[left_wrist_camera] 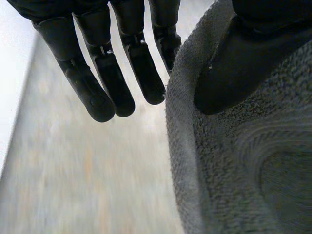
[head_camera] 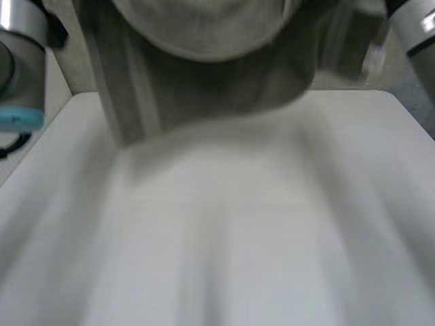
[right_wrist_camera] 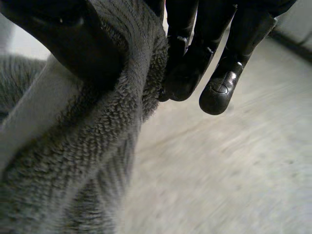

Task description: Fold the towel.

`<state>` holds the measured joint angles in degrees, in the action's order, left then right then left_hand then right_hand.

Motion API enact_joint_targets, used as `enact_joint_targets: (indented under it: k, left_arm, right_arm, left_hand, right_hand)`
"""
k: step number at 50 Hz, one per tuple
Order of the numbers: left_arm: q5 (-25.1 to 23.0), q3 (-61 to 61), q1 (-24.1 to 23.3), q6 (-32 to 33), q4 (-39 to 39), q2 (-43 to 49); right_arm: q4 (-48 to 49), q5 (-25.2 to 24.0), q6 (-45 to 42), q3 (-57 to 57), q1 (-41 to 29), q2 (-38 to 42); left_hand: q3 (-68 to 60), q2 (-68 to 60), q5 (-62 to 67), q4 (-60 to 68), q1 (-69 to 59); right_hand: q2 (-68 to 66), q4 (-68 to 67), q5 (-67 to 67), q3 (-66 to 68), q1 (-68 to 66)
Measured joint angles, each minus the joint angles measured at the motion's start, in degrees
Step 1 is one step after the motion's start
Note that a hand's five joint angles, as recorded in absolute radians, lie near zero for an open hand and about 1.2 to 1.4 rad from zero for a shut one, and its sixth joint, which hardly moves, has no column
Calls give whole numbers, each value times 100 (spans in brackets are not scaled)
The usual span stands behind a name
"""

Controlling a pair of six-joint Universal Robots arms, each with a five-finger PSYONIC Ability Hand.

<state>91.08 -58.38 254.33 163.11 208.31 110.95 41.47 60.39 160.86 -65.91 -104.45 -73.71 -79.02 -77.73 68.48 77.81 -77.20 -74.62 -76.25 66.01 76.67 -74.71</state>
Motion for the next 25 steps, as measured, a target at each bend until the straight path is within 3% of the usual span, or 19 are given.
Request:
enact_joint_targets:
  k: [4,8,16,25]
  left_arm:
    - [39,-61,77,-200,203,-169]
    - [-15,-542,201,-271,268,-284]
    - [-715,-2749,522,-185,381,-382]
    - [-1219,-4706,900,-84,1018,-317]
  right_arm:
    - [-172,35,724,29,87,-92]
    - [-1225,16,911,110,177,-62]
    - [-4400,-97,-503,199,157,471]
    - [-5351,-114,-2270,-794,0,1160]
  left_hand:
    - [0,0,0,0,0]
    - [-1,0,2,0,0]
    - [-10,0,9,0,0]
    - [-18,0,9,0,0]
  right_hand:
    - [-70,0,0,0,-2]
    - [-70,0,0,0,-2]
    - [-70,0,0,0,-2]
    - [-70,0,-1,0,-2]
